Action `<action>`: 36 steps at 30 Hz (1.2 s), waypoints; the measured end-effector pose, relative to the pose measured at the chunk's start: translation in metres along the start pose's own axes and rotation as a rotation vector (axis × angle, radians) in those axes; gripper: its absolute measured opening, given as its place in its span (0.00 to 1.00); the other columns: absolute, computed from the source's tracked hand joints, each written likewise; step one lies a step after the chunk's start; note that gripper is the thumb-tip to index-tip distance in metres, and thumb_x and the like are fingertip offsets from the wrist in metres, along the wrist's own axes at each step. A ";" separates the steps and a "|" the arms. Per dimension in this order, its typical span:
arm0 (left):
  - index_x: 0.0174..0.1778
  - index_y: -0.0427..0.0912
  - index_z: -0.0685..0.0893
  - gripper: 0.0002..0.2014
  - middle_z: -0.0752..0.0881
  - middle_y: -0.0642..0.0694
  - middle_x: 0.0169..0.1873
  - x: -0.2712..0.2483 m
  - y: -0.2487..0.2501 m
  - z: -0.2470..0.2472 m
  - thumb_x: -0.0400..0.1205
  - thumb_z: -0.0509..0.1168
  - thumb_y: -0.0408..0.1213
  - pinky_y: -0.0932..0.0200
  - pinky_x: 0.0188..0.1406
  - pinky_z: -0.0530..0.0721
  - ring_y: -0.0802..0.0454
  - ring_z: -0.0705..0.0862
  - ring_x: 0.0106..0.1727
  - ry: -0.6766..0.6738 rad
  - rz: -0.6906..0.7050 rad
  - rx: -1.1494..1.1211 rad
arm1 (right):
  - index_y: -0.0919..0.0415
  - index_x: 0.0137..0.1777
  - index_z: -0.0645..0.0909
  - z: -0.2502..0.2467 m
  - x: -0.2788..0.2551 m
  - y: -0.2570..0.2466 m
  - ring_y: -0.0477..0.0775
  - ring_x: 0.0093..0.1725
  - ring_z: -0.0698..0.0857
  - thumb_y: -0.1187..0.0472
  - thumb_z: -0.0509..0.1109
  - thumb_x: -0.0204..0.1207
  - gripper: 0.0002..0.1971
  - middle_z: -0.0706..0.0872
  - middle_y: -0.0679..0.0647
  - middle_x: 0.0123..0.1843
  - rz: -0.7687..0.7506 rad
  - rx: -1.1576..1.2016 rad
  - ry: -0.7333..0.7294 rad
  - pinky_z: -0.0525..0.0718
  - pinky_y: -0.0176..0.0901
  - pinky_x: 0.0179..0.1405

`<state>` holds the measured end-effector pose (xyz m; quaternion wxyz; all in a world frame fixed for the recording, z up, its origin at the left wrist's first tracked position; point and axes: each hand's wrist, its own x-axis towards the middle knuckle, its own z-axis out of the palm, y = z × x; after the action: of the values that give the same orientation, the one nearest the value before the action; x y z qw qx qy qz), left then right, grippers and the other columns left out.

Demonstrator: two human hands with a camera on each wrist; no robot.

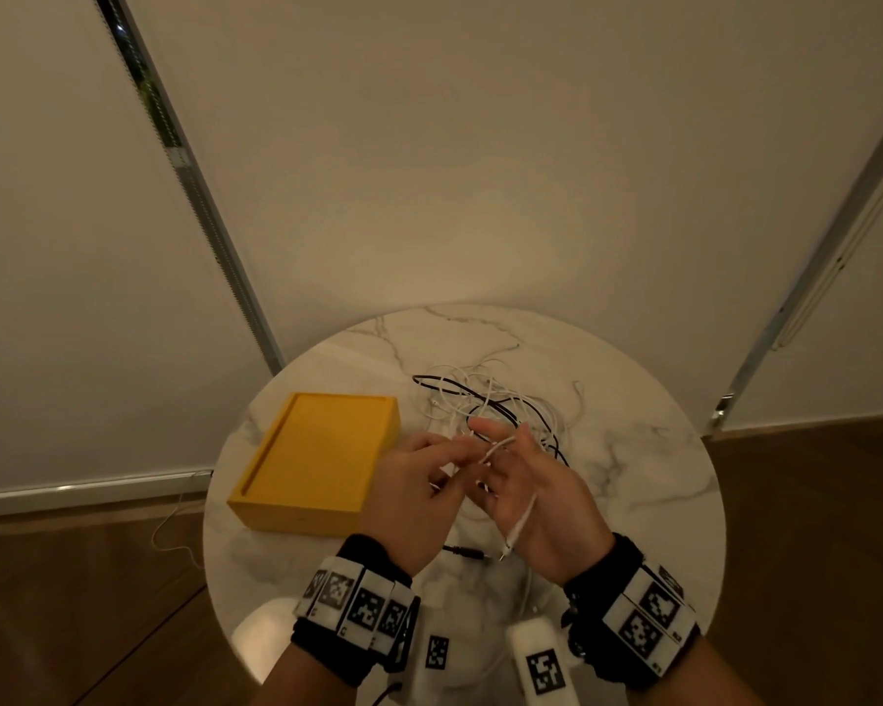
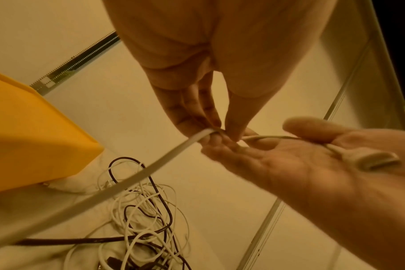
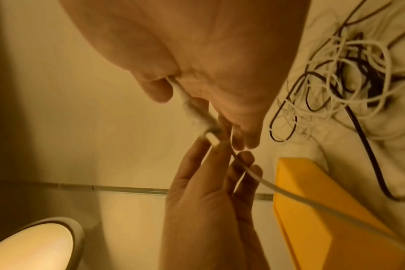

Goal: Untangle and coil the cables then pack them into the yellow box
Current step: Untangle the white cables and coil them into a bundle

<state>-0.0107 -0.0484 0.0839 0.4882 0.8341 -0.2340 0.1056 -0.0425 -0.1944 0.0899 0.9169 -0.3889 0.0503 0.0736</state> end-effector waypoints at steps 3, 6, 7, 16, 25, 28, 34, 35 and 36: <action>0.52 0.49 0.93 0.12 0.86 0.55 0.44 -0.001 -0.001 0.002 0.78 0.74 0.28 0.74 0.41 0.80 0.65 0.84 0.43 0.009 -0.001 0.041 | 0.64 0.78 0.68 0.007 0.000 0.008 0.62 0.64 0.88 0.67 0.63 0.80 0.26 0.87 0.70 0.66 0.043 0.137 -0.022 0.84 0.51 0.68; 0.53 0.51 0.93 0.14 0.86 0.59 0.40 -0.001 -0.001 0.001 0.77 0.74 0.29 0.75 0.40 0.79 0.64 0.84 0.42 0.007 0.000 0.090 | 0.63 0.79 0.69 0.010 -0.001 0.018 0.61 0.60 0.91 0.74 0.62 0.79 0.27 0.88 0.69 0.65 0.075 0.175 -0.012 0.89 0.49 0.59; 0.53 0.52 0.93 0.13 0.86 0.60 0.39 -0.001 0.000 0.001 0.77 0.74 0.30 0.73 0.39 0.80 0.63 0.84 0.41 0.003 0.018 0.093 | 0.65 0.77 0.72 0.010 -0.001 0.020 0.61 0.59 0.91 0.71 0.61 0.82 0.23 0.88 0.68 0.65 0.084 0.181 0.003 0.89 0.49 0.57; 0.64 0.53 0.87 0.13 0.85 0.54 0.59 -0.011 -0.002 0.005 0.85 0.66 0.45 0.55 0.49 0.89 0.54 0.87 0.55 -0.174 0.027 -0.129 | 0.61 0.53 0.78 -0.004 0.005 0.004 0.65 0.55 0.89 0.42 0.55 0.88 0.22 0.89 0.68 0.58 0.069 0.210 0.113 0.88 0.59 0.57; 0.43 0.47 0.86 0.05 0.80 0.56 0.55 -0.019 0.007 0.023 0.82 0.70 0.43 0.64 0.49 0.84 0.61 0.81 0.61 -0.185 0.036 -0.069 | 0.62 0.57 0.76 -0.003 0.005 0.003 0.59 0.46 0.86 0.48 0.71 0.78 0.19 0.84 0.61 0.50 0.068 0.160 0.176 0.89 0.53 0.45; 0.40 0.45 0.85 0.07 0.80 0.55 0.55 -0.019 0.013 0.025 0.82 0.68 0.42 0.61 0.54 0.83 0.63 0.78 0.67 -0.213 0.068 -0.058 | 0.62 0.56 0.77 0.002 0.005 0.007 0.53 0.37 0.84 0.52 0.68 0.83 0.13 0.84 0.56 0.43 -0.021 0.075 0.281 0.86 0.44 0.31; 0.52 0.54 0.77 0.07 0.79 0.54 0.56 -0.024 0.002 0.025 0.83 0.69 0.44 0.58 0.38 0.83 0.53 0.84 0.45 -0.147 -0.073 -0.274 | 0.61 0.54 0.78 -0.001 0.008 -0.002 0.58 0.38 0.87 0.53 0.56 0.91 0.14 0.83 0.58 0.37 -0.099 0.122 0.298 0.87 0.55 0.45; 0.55 0.57 0.74 0.09 0.80 0.54 0.54 -0.026 -0.003 0.025 0.83 0.68 0.46 0.60 0.34 0.82 0.56 0.83 0.38 -0.166 -0.157 -0.301 | 0.61 0.52 0.77 -0.002 0.009 -0.004 0.56 0.34 0.85 0.53 0.56 0.91 0.13 0.81 0.57 0.35 -0.114 0.144 0.304 0.86 0.53 0.42; 0.55 0.58 0.73 0.09 0.82 0.53 0.50 -0.028 -0.007 0.024 0.84 0.67 0.47 0.60 0.30 0.80 0.57 0.82 0.31 -0.223 -0.243 -0.292 | 0.59 0.50 0.76 -0.004 0.009 -0.006 0.52 0.28 0.81 0.52 0.56 0.91 0.13 0.78 0.55 0.33 -0.122 0.150 0.312 0.84 0.48 0.35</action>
<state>-0.0331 -0.0583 0.0545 0.5841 0.7832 -0.1971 -0.0818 -0.0326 -0.2006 0.0905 0.9273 -0.3283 0.1736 -0.0472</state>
